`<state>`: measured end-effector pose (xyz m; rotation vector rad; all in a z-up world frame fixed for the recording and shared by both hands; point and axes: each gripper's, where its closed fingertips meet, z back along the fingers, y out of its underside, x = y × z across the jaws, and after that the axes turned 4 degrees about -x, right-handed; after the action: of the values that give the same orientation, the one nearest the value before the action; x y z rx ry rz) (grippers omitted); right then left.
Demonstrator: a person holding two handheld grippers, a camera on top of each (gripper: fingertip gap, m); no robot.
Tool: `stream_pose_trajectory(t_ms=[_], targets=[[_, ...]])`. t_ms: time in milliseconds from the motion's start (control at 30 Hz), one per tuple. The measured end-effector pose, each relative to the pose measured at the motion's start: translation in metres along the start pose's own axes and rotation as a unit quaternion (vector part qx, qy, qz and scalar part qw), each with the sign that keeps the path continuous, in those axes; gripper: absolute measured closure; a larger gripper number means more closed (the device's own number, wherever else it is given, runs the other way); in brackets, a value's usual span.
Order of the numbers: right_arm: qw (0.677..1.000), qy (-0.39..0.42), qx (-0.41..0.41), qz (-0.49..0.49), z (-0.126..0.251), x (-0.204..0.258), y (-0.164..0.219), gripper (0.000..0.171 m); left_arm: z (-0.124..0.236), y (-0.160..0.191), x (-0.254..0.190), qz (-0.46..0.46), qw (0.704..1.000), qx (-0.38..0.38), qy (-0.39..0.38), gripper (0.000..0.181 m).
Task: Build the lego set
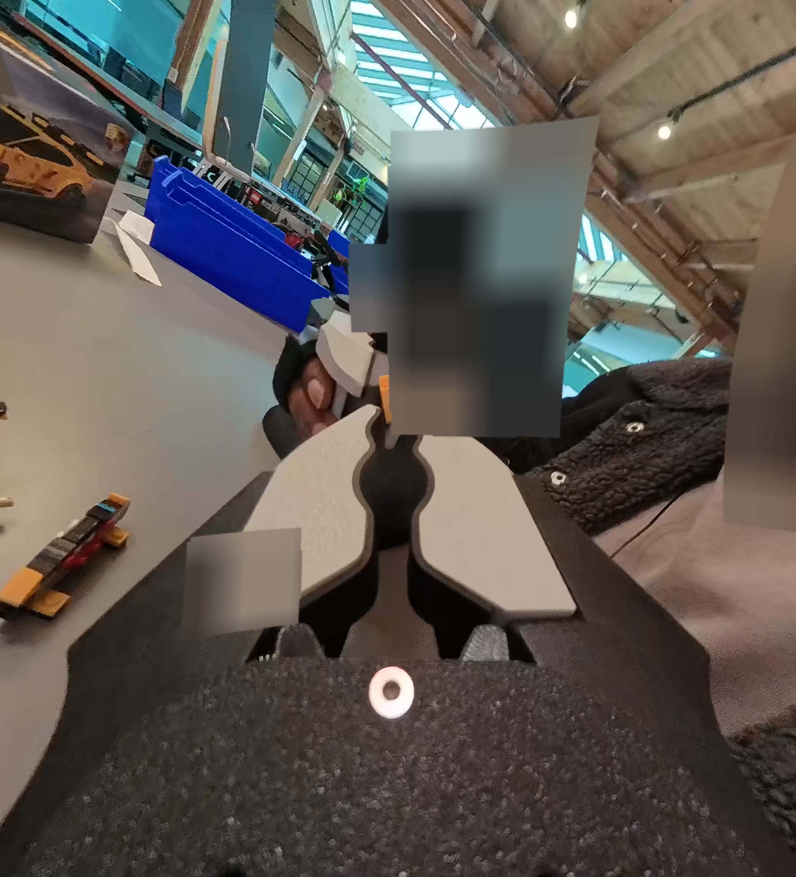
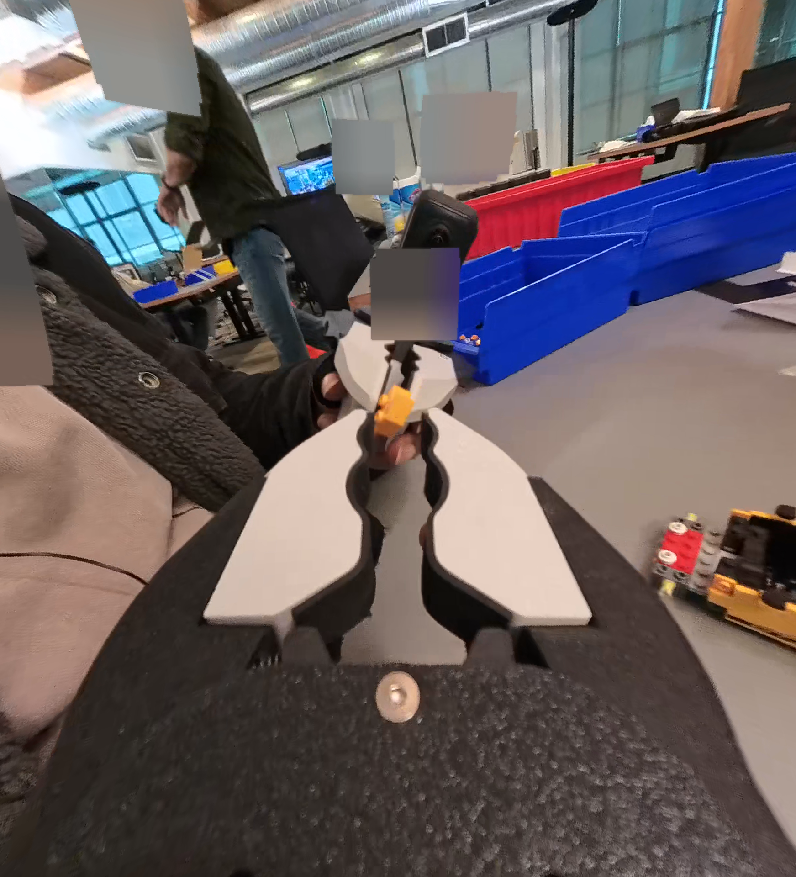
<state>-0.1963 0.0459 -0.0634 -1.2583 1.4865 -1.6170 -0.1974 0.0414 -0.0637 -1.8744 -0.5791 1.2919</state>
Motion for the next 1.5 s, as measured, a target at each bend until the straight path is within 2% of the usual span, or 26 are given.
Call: stream_pose_trajectory(t_ms=[67,333,400,433,500,567,700,800,1033,1133,1200,1367,1500], targets=[[1.000,-0.012,0.004,-0.003,0.000,0.004,0.001,0.159,-0.001,0.001,-0.001,-0.013,1.000,0.001,0.000,0.173],[0.997,-0.002,0.043,0.062,0.005,0.001,0.010,0.160,-0.001,0.008,0.005,-0.030,0.999,0.041,-0.017,0.173],[0.990,0.045,0.089,0.098,0.014,-0.017,0.018,0.160,0.010,0.001,0.020,-0.076,0.993,0.061,-0.070,0.163],[0.981,0.069,0.141,0.110,0.022,-0.029,0.031,0.160,0.019,-0.003,0.034,-0.110,0.984,0.080,-0.114,0.164],[0.951,0.134,0.243,0.133,0.041,-0.060,0.062,0.160,0.040,-0.003,0.067,-0.174,0.952,0.151,-0.202,0.164],[0.940,0.132,0.291,0.120,0.046,-0.067,0.084,0.160,0.054,0.003,0.092,-0.202,0.924,0.212,-0.244,0.163],[0.921,0.139,0.336,0.141,0.043,-0.073,0.103,0.160,0.052,0.024,0.116,-0.174,0.924,0.263,-0.218,0.160],[0.918,0.139,0.344,0.141,0.042,-0.077,0.106,0.160,0.047,0.043,0.127,-0.178,0.912,0.314,-0.193,0.154],[0.900,0.093,0.391,0.166,0.037,-0.080,0.120,0.160,0.029,0.046,0.140,-0.227,0.887,0.365,-0.170,0.148],[0.886,0.083,0.415,0.187,0.040,-0.083,0.123,0.160,0.024,0.052,0.142,-0.246,0.876,0.382,-0.162,0.155],[0.881,0.081,0.423,0.198,0.040,-0.082,0.125,0.160,0.026,0.056,0.145,-0.268,0.866,0.390,-0.161,0.170],[0.875,0.088,0.426,0.211,0.041,-0.082,0.125,0.158,0.032,0.055,0.143,-0.274,0.867,0.384,-0.162,0.171],[0.887,0.084,0.413,0.190,0.042,-0.081,0.123,0.148,0.035,0.056,0.140,-0.275,0.868,0.387,-0.147,0.171]])
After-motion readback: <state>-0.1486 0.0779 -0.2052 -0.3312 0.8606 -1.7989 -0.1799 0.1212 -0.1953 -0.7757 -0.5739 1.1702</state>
